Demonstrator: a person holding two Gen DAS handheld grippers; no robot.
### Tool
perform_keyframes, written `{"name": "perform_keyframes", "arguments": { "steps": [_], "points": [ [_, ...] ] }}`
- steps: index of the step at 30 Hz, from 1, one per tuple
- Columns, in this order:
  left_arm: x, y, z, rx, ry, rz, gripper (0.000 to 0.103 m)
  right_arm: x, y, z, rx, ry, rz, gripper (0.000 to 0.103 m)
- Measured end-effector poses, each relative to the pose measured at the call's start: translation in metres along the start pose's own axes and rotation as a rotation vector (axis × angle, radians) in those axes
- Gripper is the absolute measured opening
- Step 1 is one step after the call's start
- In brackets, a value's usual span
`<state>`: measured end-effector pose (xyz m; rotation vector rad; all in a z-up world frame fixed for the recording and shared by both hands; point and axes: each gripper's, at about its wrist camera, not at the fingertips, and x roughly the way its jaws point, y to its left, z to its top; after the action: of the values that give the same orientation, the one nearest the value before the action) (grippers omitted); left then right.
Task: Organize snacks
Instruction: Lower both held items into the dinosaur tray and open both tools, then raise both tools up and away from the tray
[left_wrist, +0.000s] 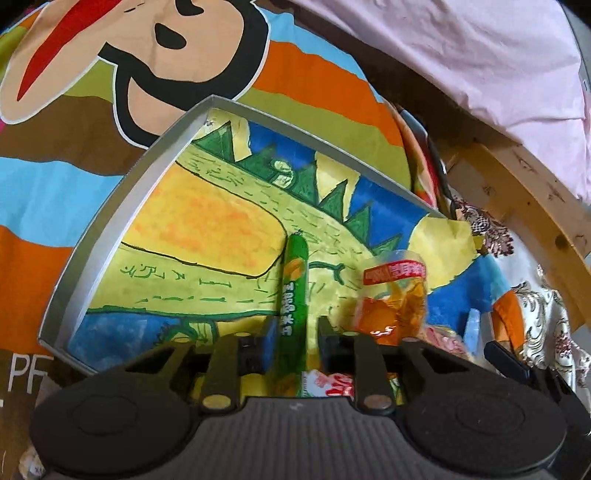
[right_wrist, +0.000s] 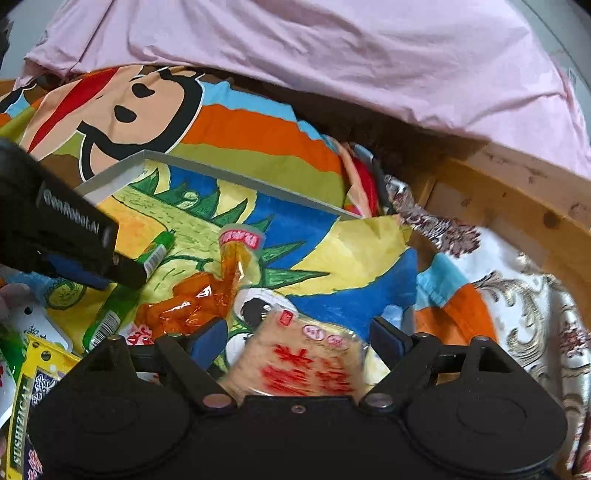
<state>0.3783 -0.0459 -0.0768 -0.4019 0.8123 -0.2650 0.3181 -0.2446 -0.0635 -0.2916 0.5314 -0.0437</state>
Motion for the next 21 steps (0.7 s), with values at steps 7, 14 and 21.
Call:
{"name": "perform_keyframes", "arguments": {
  "steps": [7, 14, 21],
  "points": [
    [-0.037, -0.013, 0.003, 0.029, -0.075, -0.022, 0.064, -0.042, -0.019, 0.013, 0.073, -0.088, -0.024, 0.098],
    [-0.094, -0.033, 0.000, 0.114, -0.225, -0.017, 0.092, -0.099, -0.038, 0.020, 0.130, -0.199, -0.049, 0.102],
    [-0.150, -0.044, -0.019, 0.211, -0.349, 0.025, 0.102, -0.153, -0.053, 0.016, 0.213, -0.295, -0.041, 0.102]
  ]
}}
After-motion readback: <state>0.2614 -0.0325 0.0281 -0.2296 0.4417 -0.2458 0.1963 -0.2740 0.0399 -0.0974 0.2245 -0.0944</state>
